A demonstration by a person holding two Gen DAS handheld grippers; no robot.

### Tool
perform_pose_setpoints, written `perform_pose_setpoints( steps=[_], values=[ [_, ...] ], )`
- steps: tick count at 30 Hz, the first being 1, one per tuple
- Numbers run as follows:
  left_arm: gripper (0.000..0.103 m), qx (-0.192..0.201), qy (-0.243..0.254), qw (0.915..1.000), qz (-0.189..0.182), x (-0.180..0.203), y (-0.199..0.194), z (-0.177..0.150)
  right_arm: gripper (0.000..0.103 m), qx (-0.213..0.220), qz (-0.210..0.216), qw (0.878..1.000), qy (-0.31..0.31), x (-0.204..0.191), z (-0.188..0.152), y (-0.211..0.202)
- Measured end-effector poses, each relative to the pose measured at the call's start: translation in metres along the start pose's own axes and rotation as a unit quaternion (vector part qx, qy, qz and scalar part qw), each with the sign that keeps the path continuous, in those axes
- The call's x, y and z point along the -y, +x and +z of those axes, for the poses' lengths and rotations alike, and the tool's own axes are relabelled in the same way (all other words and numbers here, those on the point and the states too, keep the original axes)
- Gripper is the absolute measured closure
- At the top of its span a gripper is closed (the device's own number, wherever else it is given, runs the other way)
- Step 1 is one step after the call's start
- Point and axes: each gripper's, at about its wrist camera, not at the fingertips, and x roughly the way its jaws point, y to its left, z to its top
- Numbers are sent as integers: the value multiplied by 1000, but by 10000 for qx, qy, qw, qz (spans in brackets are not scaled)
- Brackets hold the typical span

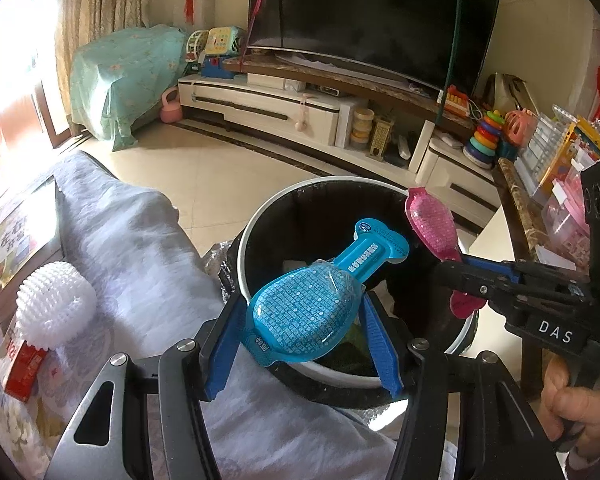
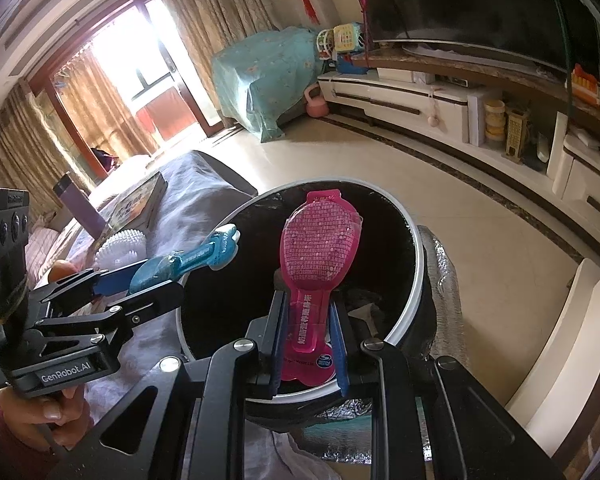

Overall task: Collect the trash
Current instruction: 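Open the left tool over the bin while the right tool opens, dropping both brushes, then move both open tools back over the milk carton and foam sleeve on the table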

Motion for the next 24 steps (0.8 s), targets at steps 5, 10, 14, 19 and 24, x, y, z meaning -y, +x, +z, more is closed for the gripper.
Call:
perform_pose_setpoints(
  steps=[5,10,14,19,24],
  values=[
    [43,-52,-94,9999,8,0,3,2,66,8,27,9999,97,5,3,-1],
    [36,27,-229,9997,22,-7,-6,-4,58,146,31,9997,195,6,1,-11],
    [33,137,-429,9990,15,-17,-20,-19,40,271,139,9992,261,0,-4,-19],
    [30,212,-770,9968,46,-38,-41,-48,16,378,395,9980,323,-16,-14,-25],
    [29,236,-1155,9929,172,-64,-63,-81,12,328,527,9979,183,-38,-22,-24]
  ],
)
